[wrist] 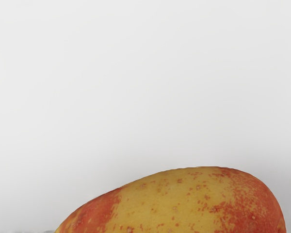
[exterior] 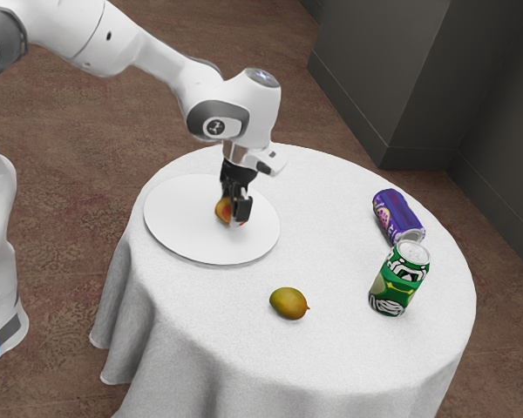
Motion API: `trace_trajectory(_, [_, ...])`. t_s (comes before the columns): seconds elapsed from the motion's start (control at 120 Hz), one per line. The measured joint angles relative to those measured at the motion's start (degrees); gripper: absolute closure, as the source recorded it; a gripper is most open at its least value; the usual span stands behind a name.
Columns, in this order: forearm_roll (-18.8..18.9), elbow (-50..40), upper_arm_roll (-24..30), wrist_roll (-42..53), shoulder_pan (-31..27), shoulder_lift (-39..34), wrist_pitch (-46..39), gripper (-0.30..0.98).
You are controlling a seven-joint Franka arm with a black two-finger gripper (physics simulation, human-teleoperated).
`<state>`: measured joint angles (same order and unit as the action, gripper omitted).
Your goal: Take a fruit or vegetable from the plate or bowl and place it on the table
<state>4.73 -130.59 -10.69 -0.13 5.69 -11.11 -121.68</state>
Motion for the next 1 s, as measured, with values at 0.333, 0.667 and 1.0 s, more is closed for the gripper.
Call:
trace_trajectory(0.333, [-0.1, 30.4, -0.2, -0.5, -6.3, 13.1, 11.4, 0.32])
trace_trajectory(0.667, [-3.4, 40.3, 0.0, 0.7, -11.0, 24.5, 15.4, 0.27])
trace_trajectory(1.0, [-3.5, 40.7, -0.1, 2.2, -11.4, 24.6, 14.8, 0.03])
